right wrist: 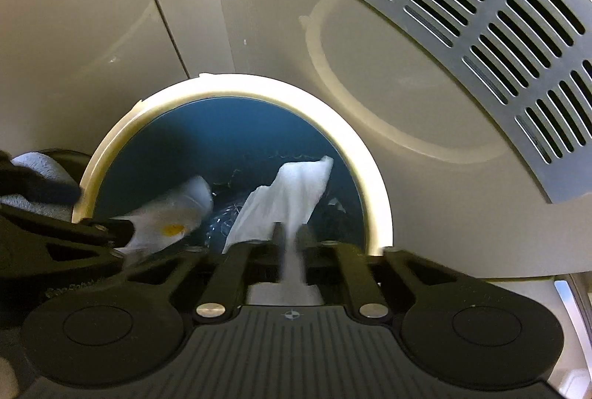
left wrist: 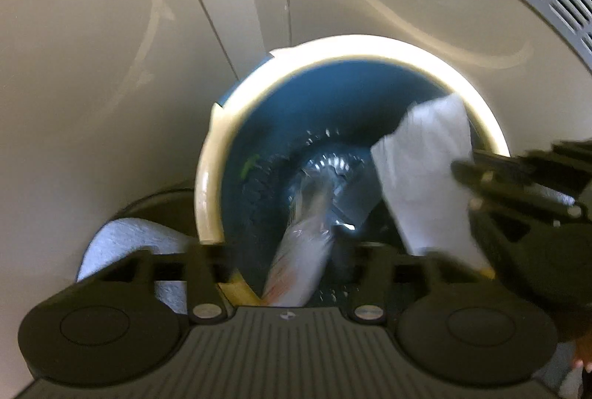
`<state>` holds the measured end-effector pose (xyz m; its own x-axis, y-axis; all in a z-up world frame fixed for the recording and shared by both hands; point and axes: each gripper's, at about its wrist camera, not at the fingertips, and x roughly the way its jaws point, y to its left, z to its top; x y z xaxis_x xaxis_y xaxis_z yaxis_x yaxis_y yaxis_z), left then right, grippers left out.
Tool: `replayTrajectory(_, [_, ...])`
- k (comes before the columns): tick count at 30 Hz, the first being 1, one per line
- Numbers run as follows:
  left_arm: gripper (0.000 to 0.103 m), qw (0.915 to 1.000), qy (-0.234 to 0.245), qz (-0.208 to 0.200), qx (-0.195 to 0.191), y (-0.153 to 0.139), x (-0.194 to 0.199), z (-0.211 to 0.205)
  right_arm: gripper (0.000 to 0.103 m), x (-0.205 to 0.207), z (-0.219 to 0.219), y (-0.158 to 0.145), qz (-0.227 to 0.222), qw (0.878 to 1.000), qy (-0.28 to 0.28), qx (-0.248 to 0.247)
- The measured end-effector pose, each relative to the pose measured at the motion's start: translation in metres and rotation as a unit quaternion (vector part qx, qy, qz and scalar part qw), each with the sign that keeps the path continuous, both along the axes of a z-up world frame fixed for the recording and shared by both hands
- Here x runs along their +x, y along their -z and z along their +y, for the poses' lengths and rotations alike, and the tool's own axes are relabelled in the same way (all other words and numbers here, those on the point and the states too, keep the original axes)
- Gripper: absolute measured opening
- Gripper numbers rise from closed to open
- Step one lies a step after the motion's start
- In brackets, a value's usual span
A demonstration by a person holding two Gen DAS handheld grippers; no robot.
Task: Collect trash
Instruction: 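Open both tools to drop the plastic bag and tissue into the bin, then raise both tools from the bin back toward the counter mat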
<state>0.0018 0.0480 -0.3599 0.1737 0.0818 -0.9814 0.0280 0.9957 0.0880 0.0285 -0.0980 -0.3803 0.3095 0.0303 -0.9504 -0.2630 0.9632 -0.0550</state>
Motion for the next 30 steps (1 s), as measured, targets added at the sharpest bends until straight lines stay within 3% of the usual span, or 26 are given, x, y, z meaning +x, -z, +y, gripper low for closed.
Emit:
replayTrajectory(1, [0.093, 0.9999, -0.005, -0.007, 0.014, -0.004, -0.002, 0.0, 0.04, -0.001, -0.001, -0.002, -0.003, 1.0, 0.004, 0.005])
replayTrajectory(3, [0.103, 0.9991, -0.006, -0.017, 0.038, -0.009, -0.004, 0.001, 0.052, -0.002, -0.007, -0.006, -0.011, 1.0, 0.015, 0.006])
replayTrajectory(6, [0.103, 0.999, -0.01, -0.016, 0.041, -0.016, -0.008, 0.006, 0.071, -0.005, -0.015, -0.012, -0.014, 1.0, 0.021, 0.015])
replayTrajectory(15, [0.103, 0.9975, -0.044, -0.054, -0.011, -0.077, -0.035, 0.018, 0.073, -0.03, -0.032, -0.068, -0.054, 0.995, 0.025, 0.075])
replayTrajectory(20, [0.103, 0.9934, -0.06, -0.093, -0.028, -0.121, -0.052, 0.026, 0.084, -0.054, -0.04, -0.121, -0.116, 0.987, 0.021, 0.105])
replayTrajectory(26, [0.103, 0.9877, -0.077, -0.133, -0.031, -0.155, -0.08, 0.022, 0.094, -0.088, -0.036, -0.17, -0.178, 0.979, -0.012, 0.103])
replayTrajectory(30, [0.103, 0.9858, -0.069, -0.15, -0.032, -0.162, -0.094, 0.021, 0.102, -0.11, -0.033, -0.185, -0.212, 0.973, -0.025, 0.09])
